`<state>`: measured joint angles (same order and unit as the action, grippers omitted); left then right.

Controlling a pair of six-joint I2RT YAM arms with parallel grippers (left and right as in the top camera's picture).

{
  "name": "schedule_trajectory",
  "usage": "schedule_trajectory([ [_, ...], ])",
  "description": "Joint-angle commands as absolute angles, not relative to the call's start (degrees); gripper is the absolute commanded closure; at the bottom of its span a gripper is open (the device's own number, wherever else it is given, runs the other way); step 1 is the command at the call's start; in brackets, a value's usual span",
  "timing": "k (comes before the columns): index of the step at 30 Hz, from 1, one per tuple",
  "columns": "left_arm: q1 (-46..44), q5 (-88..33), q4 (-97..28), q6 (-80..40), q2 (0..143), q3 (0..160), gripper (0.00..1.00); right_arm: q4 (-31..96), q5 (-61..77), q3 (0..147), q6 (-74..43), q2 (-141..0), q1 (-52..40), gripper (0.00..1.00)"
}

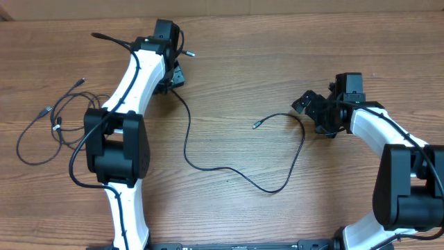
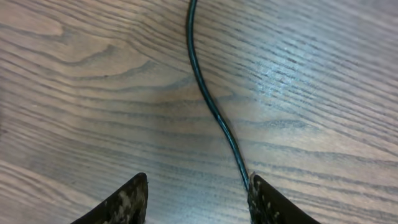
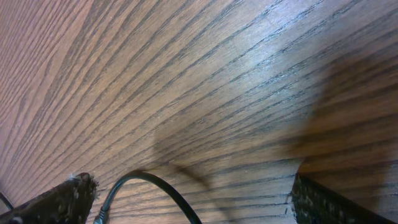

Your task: Untangle cables

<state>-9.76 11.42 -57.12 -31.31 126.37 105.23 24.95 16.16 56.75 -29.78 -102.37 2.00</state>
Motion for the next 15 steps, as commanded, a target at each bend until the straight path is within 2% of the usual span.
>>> schedule_trajectory([
  [1,-10.33,11.44,-56.86,-30.81,129.73,103.96,0.50,25.63,13.30,55.61,-29.50,-103.98,2.44,0.00],
  [5,-10.33,8.12,-56.64,-30.22,133.29,103.96,0.52,25.63,13.30,55.59,-29.50,-103.98,2.44,0.00],
  [8,-10.33,4.49,-56.66,-28.88,135.61,103.96,0.58,25.63,13.30,55.61,-29.50,-103.98,2.44,0.00],
  [13,-10.33,-6.48,-57.91,-21.39,137.58,103.96,0.81,25.63,13.30,55.61,-29.50,-103.98,2.44,0.00],
  [14,-10.33,-7.99,-58.78,-20.05,137.58,103.96,0.89,25.63,13.30,55.61,-29.50,-103.98,2.44,0.00],
  [15,-10.33,-8.93,-59.81,-18.87,137.58,103.96,0.93,25.63,13.30,55.59,-29.52,-103.98,2.44,0.00],
])
